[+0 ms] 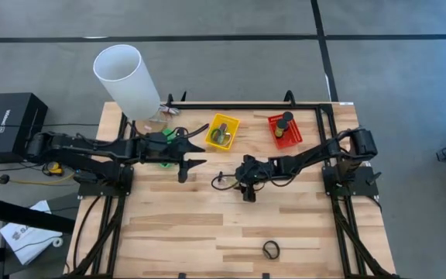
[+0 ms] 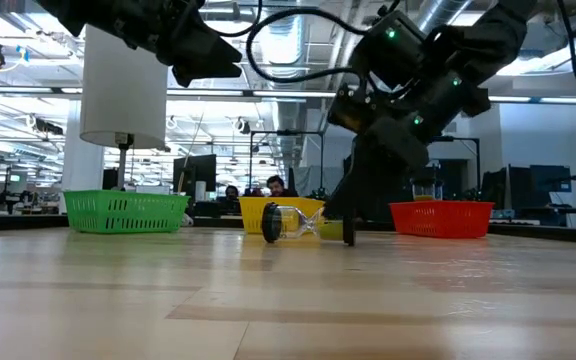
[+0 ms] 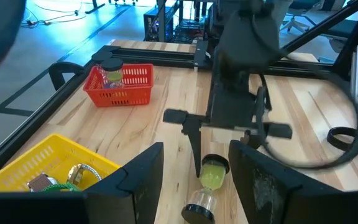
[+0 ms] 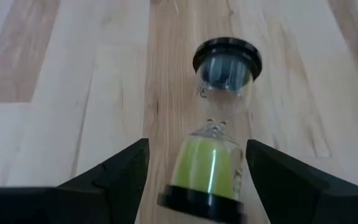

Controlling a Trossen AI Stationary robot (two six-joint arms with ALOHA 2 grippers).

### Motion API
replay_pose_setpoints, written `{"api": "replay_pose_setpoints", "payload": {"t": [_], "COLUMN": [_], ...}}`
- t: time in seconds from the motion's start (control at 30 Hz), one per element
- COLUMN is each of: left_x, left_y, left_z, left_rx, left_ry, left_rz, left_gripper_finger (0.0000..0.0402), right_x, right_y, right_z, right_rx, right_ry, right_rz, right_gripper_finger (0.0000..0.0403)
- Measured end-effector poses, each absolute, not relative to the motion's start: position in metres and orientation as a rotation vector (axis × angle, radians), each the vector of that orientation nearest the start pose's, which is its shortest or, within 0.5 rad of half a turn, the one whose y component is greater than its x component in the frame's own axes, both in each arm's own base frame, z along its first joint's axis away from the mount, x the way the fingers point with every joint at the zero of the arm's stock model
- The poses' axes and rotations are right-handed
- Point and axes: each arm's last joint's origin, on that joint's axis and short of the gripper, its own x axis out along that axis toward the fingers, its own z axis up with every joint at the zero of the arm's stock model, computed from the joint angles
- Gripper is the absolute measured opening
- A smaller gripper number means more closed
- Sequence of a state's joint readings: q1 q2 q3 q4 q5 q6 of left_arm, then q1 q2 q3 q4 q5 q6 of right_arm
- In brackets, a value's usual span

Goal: Pick & Place Office items
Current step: Put the yellow hourglass into the red bin

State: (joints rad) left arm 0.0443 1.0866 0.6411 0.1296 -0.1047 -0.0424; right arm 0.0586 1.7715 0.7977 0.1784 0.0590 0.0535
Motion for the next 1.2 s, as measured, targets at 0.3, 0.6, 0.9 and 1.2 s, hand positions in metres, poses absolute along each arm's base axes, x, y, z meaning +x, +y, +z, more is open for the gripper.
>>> {"api": "replay_pose_setpoints", "payload": {"t": [0.3, 0.6, 0.9, 1.2], "left_x": [0.2355, 0.2355, 0.2355, 0.2355], "left_y": [0.0134, 0.0134, 0.0134, 0.0134], "left_z": [0.2557, 0.2557, 0.2557, 0.2557], "left_rx": [-0.032, -0.032, -0.032, -0.032], "left_ry": [0.313, 0.313, 0.312, 0.312], "left_rz": [0.154, 0.154, 0.154, 0.154], "left_gripper_finger": [0.0177, 0.0177, 0.0177, 0.0177], "right_x": [0.3221, 0.3225, 0.3233, 0.3226], "right_y": [0.0165, 0.0165, 0.0166, 0.0164], "right_z": [0.1148, 0.1146, 0.1153, 0.1152], "right_rx": [0.001, 0.026, 0.015, 0.004], "right_ry": [0.874, 0.872, 0.861, 0.871], "right_rz": [-0.053, -0.064, -0.058, -0.055], "right_gripper_finger": [0.0259, 0.0259, 0.0248, 0.02]}}
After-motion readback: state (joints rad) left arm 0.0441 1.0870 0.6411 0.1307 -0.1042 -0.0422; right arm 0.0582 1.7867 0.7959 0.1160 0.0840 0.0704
